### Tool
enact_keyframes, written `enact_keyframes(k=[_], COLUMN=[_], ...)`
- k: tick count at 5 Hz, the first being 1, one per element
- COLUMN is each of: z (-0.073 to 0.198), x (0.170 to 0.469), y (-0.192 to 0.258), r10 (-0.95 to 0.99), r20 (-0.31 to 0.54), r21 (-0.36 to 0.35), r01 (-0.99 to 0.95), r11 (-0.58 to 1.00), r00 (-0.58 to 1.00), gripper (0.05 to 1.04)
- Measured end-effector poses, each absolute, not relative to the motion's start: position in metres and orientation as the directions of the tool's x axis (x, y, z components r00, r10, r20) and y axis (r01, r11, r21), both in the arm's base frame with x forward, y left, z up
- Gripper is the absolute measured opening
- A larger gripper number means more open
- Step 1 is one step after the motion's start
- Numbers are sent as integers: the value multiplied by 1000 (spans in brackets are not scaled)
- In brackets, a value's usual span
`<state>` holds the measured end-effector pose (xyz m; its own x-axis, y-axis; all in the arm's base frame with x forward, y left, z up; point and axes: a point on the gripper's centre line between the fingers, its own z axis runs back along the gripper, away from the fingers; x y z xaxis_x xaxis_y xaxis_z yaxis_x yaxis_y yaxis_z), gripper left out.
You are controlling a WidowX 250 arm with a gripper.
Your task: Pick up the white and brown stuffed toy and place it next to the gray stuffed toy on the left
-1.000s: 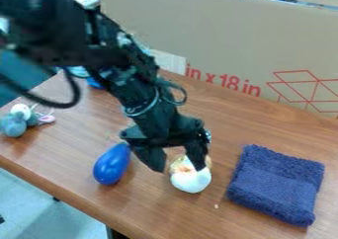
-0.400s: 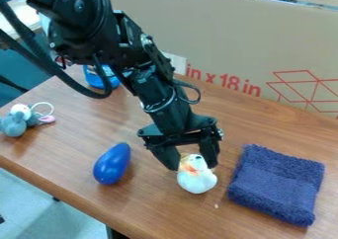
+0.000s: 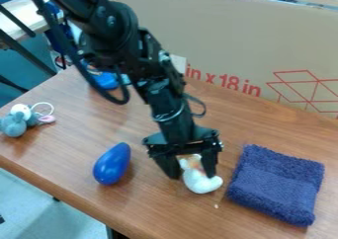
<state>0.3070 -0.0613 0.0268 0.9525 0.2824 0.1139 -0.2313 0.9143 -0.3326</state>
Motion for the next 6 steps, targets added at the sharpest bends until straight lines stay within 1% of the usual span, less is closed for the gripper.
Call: enact_keyframes(k=[1,2,3,4,5,6], z=[19,20,31,61,80,98], x=[315,311,293,282,289,291], y=[-66,-65,-59,-47,-34,-14], r10=[280,270,231,194,150,116], r20=[101,120,119,187,260,277], r21=[-316,-334,-328,-300,-267,-207], r01=[-236,-217,-181,-132,-78,-59], r11=[919,917,927,945,961,976], r00=[955,955,966,963,954,954], gripper=[963,737,627,622,622,622])
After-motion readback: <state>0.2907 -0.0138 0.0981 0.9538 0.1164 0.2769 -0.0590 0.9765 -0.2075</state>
